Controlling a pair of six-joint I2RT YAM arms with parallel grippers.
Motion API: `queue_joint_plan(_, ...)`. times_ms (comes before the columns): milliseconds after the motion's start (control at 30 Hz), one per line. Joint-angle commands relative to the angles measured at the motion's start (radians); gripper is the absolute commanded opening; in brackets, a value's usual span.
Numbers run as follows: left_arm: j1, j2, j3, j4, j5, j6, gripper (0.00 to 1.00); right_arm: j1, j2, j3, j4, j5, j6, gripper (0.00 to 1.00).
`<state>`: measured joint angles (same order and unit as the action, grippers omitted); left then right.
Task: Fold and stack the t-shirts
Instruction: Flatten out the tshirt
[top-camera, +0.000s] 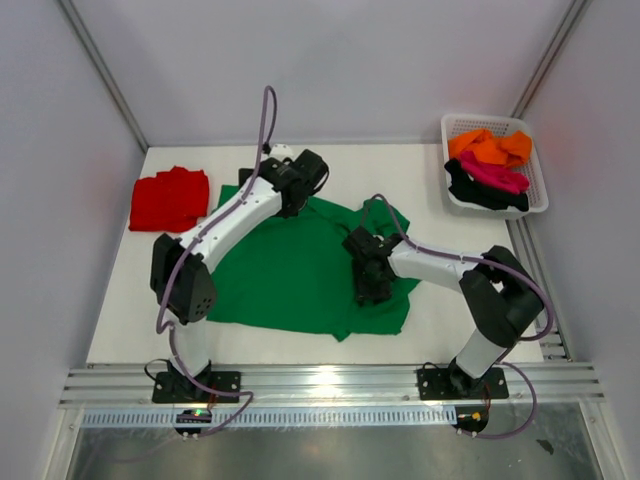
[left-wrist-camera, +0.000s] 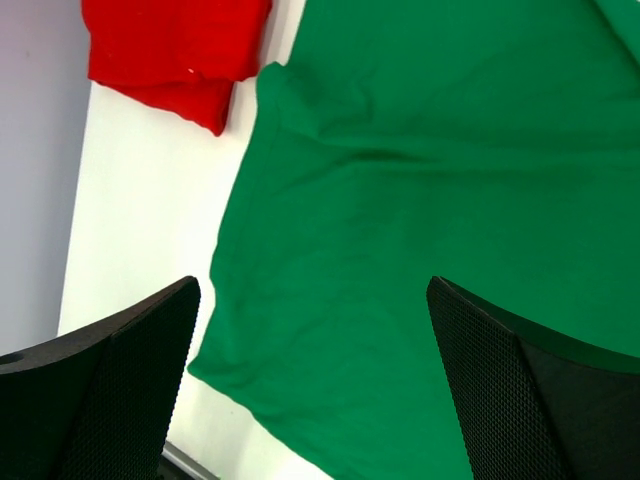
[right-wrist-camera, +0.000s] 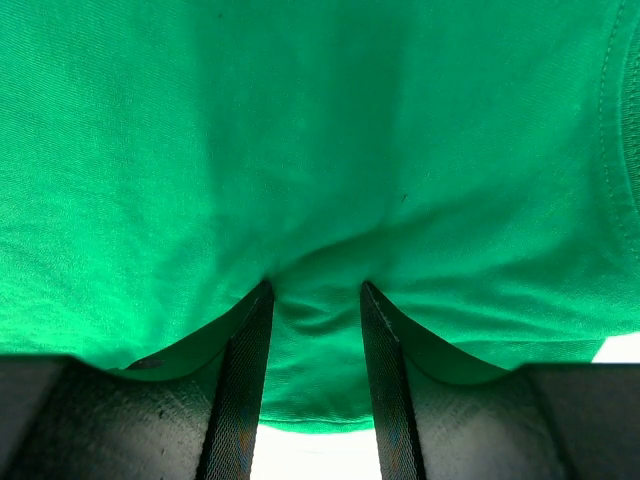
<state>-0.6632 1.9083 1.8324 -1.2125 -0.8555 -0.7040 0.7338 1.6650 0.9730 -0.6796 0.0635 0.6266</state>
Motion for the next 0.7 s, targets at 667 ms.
queue_joint_plan(667,0.004,-0.080,0.140,-0.044,-0.109,0.011,0.98,0.012,-0.339,-0.237,-0.150,-0.099,0.116,0.44)
